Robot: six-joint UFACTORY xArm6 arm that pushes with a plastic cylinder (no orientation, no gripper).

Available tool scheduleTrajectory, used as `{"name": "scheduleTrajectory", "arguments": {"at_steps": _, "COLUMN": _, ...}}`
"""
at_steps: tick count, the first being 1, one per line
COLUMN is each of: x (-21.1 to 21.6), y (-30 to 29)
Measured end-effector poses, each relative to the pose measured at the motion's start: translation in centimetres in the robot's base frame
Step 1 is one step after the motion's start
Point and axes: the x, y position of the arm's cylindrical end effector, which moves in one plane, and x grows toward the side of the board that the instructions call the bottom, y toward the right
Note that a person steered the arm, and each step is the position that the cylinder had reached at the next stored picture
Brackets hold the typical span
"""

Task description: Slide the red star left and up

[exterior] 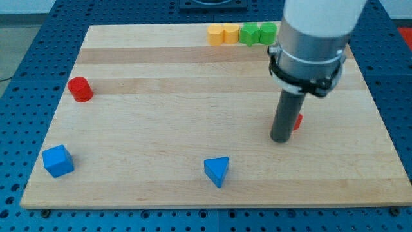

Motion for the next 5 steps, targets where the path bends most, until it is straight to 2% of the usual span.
{"name": "scheduleTrajectory", "arguments": {"at_steps": 1, "x": -0.3, "y": 0.7}}
{"name": "scheduleTrajectory", "arguments": {"at_steps": 2, "x": 3.1, "y": 3.4}}
{"name": "scheduleTrajectory", "arguments": {"at_steps": 3, "x": 2.1, "y": 6.9}}
{"name": "scheduleTrajectory", "arguments": {"at_steps": 5, "x": -2.5, "y": 5.2}}
